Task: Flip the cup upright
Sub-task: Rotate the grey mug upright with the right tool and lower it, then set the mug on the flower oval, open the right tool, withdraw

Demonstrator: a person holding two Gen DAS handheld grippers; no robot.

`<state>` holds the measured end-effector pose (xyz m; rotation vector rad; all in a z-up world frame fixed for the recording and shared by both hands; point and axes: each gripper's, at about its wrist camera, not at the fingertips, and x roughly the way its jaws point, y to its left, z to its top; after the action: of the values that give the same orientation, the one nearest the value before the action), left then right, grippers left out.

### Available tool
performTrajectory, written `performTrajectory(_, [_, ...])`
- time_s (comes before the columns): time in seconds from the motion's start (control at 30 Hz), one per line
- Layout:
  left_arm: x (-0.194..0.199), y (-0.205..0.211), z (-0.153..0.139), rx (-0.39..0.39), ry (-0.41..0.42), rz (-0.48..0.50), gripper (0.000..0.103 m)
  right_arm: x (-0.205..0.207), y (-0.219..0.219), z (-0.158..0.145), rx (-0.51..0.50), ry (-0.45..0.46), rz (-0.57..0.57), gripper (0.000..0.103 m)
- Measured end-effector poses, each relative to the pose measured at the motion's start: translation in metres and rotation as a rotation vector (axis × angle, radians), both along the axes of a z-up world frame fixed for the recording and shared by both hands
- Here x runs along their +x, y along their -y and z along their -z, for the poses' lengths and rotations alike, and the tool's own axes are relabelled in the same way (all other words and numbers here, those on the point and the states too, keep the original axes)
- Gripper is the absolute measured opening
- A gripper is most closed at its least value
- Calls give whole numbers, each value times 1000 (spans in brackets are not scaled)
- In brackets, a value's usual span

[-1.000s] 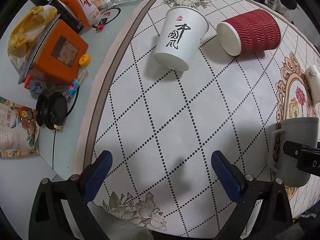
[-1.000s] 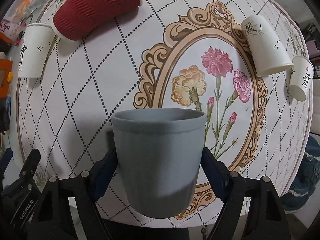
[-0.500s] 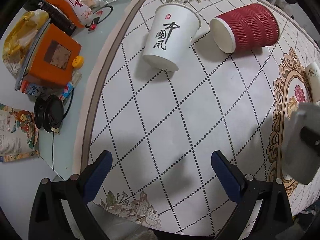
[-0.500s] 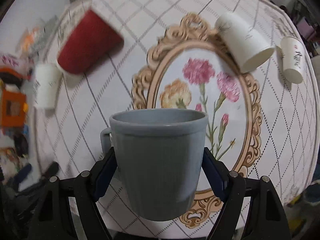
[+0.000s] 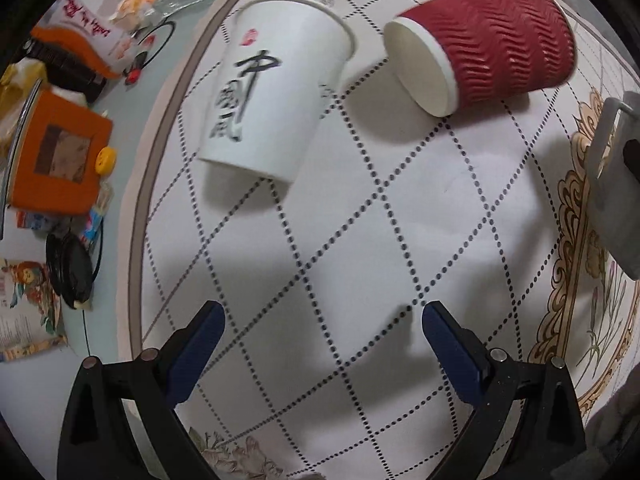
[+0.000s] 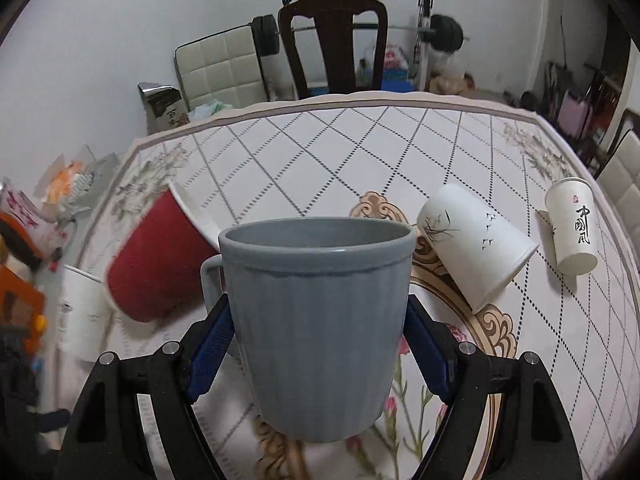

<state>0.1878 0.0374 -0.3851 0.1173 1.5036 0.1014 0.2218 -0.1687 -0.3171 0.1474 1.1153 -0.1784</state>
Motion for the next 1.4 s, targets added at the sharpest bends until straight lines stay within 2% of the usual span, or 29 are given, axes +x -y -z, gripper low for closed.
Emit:
performTrajectory(0.07, [-4, 5, 0, 5, 2, 22, 101, -7, -4, 1, -27, 33, -34, 83])
performTrajectory(0.2, [-15, 13, -8, 2, 15, 51, 101, -24, -8, -3, -33, 35, -60, 84])
performTrajectory(0.5, [-50, 17, -36, -12, 62, 81, 101, -65, -8, -6, -12, -60, -30, 85])
performTrajectory(0.67, [-70, 18, -56, -22, 101, 94, 101, -86, -5, -23, -46, -69, -1, 98])
performTrajectory(0.8, [-83, 19, -74, -31, 132, 105, 101, -103, 1, -45, -81, -72, 27, 102])
performTrajectory(0.97, [-102, 21, -114, -43, 200, 126, 101, -125, 9, -86, -164, -68, 48, 103])
performTrajectory(1.1, [-120, 20, -154, -61, 275, 136, 101, -146, 15, -127, -188, -50, 55, 103])
performTrajectory(1.27, [-164, 28, -218, -61, 402, 124, 101, -180, 22, -194, -206, -17, 50, 103])
performTrajectory(1.4, [-192, 25, -259, -99, 484, 110, 103, -204, 23, -244, -212, 18, 25, 103])
